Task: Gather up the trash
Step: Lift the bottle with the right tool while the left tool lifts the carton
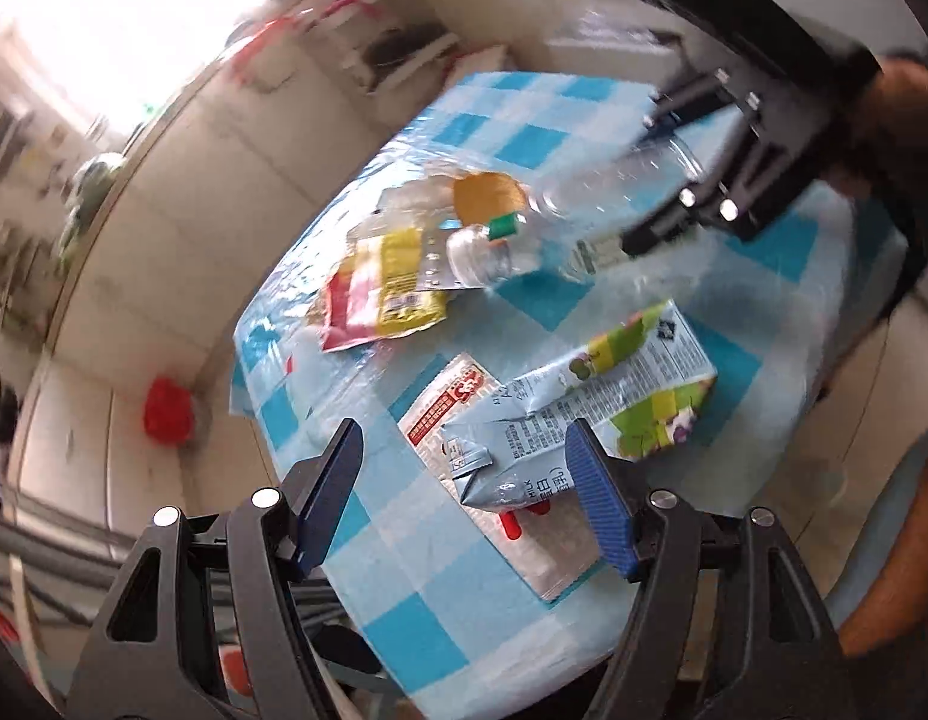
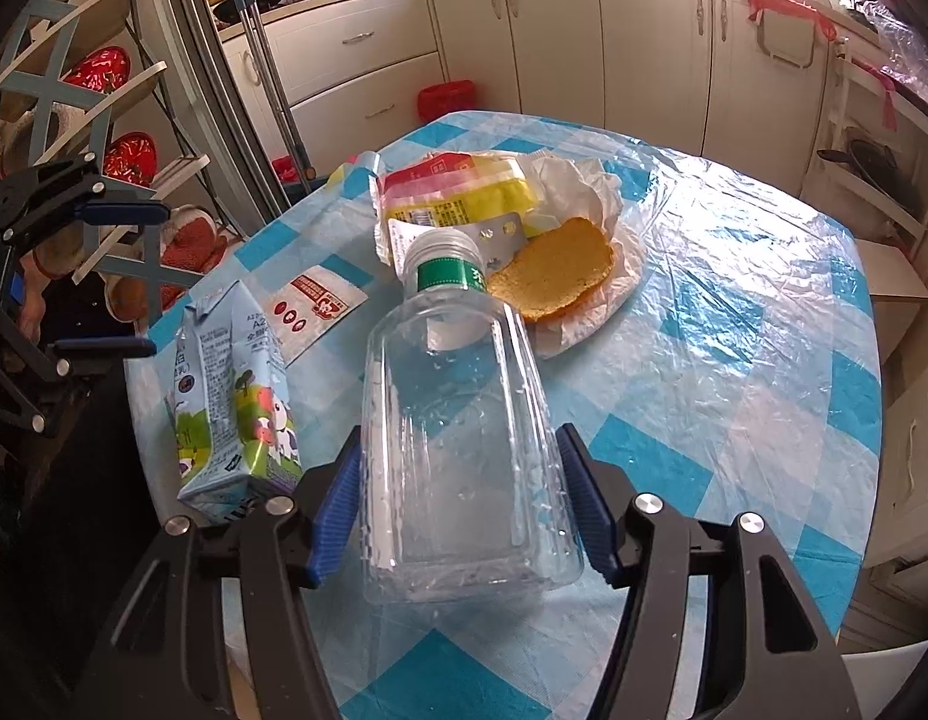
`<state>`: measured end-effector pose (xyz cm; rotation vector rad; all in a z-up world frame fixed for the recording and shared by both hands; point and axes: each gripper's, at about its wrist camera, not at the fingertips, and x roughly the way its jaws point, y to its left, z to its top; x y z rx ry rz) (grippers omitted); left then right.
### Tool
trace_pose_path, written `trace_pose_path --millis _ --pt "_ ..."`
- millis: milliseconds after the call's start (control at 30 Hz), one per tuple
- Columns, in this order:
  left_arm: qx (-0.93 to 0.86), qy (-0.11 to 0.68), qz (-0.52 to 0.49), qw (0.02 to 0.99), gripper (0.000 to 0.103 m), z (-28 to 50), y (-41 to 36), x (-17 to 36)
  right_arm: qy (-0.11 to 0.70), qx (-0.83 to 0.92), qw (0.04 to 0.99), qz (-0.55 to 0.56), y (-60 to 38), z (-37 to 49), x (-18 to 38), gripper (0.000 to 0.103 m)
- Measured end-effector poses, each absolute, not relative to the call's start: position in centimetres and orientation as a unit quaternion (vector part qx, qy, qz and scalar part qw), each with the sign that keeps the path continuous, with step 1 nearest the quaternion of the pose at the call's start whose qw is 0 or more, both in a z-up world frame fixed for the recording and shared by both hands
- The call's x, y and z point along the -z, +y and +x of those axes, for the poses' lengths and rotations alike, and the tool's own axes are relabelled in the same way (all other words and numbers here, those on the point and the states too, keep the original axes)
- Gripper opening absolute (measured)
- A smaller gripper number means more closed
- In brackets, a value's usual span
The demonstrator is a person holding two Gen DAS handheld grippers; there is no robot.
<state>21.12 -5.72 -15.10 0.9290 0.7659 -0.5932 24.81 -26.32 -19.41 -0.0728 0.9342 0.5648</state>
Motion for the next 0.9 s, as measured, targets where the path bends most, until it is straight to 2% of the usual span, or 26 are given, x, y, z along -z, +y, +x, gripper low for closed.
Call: trace_pose_path --millis 167,300,400,567,633,800,900 --pt "0.364 0.322 0.568 0.664 0.066 19.7 -8.1 17.3 0.448 -0.268 0.852 -0.031 -26.5 25.0 19.6 0.061" --pt "0.397 0.312 0.616 0.605 0.067 19.3 -10.2 19.6 0.449 -0.271 0.851 -0.03 -26.5 25.2 19.8 0.061" --pt "0.39 0.378 0.568 0.619 0.066 21.7 -11.5 20.1 0.448 -0.27 0.852 -0.027 -26.7 25.3 19.7 0.061" --pt "0.353 0.519 0.39 0.674 0.047 27.0 -10.5 19.1 0.45 -0.274 0.849 -0.027 -27.1 25.4 19.4 0.056" --pt "0.343 0.531 0.369 0.681 0.041 27.5 -10.2 18.9 0.449 -0.272 0.85 -0.024 -27.1 25.5 19.4 0.056" --pt "0.294 0.507 0.386 0.713 0.042 27.1 -11.0 19.7 0.45 -0.261 0.854 -0.027 -26.5 25.8 19.7 0.056" --pt "0.268 0.499 0.369 0.737 0.036 27.1 -11.0 20.0 0.45 -0.267 0.852 -0.013 -26.8 25.7 19.7 0.055"
